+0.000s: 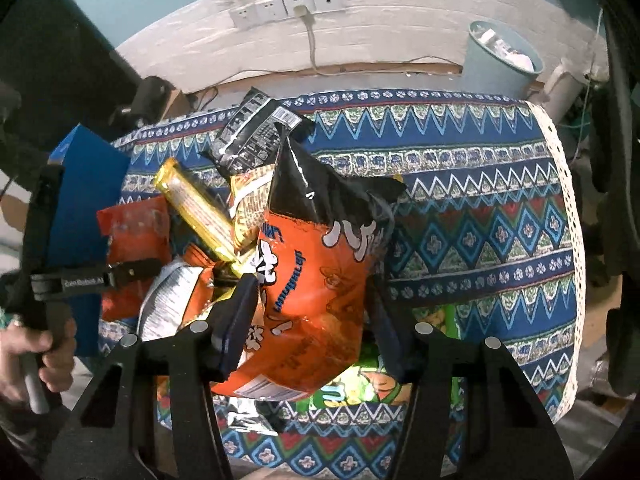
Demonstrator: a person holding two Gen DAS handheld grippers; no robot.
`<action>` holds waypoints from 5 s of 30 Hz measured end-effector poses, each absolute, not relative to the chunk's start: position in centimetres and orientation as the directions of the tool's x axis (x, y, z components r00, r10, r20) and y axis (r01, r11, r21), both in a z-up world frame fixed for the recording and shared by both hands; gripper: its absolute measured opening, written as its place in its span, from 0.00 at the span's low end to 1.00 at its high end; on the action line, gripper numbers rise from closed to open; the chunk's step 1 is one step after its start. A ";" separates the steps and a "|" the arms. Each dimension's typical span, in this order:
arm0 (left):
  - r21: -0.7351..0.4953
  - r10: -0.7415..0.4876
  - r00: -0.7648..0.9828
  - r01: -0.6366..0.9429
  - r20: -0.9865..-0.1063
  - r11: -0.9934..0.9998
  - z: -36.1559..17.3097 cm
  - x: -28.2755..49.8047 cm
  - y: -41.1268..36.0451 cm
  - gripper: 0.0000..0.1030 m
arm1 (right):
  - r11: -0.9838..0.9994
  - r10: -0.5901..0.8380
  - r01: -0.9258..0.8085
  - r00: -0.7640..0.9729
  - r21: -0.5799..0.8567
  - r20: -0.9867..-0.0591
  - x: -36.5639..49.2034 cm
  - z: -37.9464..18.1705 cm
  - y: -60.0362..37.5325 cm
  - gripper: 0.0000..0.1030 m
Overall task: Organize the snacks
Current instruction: 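Grasp the orange bag with the left tool while the right tool grasps the black-orange chip bag, then carry both bags over the box and release them inside, then grasp the white packet with the left tool while the right tool grasps the green peanut bag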
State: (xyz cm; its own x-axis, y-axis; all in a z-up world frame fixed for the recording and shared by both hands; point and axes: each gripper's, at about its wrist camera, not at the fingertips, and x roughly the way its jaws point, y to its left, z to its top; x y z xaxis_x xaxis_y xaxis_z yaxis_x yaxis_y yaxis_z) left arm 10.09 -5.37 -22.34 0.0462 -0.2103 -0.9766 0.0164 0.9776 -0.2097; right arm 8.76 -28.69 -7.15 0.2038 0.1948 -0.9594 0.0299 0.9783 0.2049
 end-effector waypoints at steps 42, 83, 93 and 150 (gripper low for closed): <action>0.064 -0.065 0.435 0.274 -0.898 0.960 -10.5 5.3 -8.7 0.31 | 0.989 0.146 -0.025 0.323 0.146 -0.935 8.3 -3.8 -28.7 0.44; 0.125 0.021 0.635 0.119 -0.772 0.985 -1.8 0.9 5.9 0.31 | 0.889 0.330 -0.444 0.454 0.111 -0.828 11.8 6.1 -9.7 0.44; 0.094 0.057 0.614 0.028 -0.788 0.995 -2.6 0.6 11.4 0.31 | 0.826 0.397 -0.550 0.411 0.124 -0.821 12.6 5.9 -2.3 0.44; 0.174 0.026 0.575 0.205 -0.818 0.963 -4.6 -0.4 4.2 0.74 | 0.881 0.210 -0.473 0.350 0.021 -0.913 10.9 1.6 -10.7 0.79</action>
State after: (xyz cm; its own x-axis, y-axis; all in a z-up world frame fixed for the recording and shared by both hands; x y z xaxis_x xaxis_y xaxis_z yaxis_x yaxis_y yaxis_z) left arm -0.36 4.16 -4.64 0.5746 0.0259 -0.8180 0.2049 0.9631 0.1744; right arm 10.93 -10.74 1.62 0.3499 0.2103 -0.9129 -0.4733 0.8806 0.0214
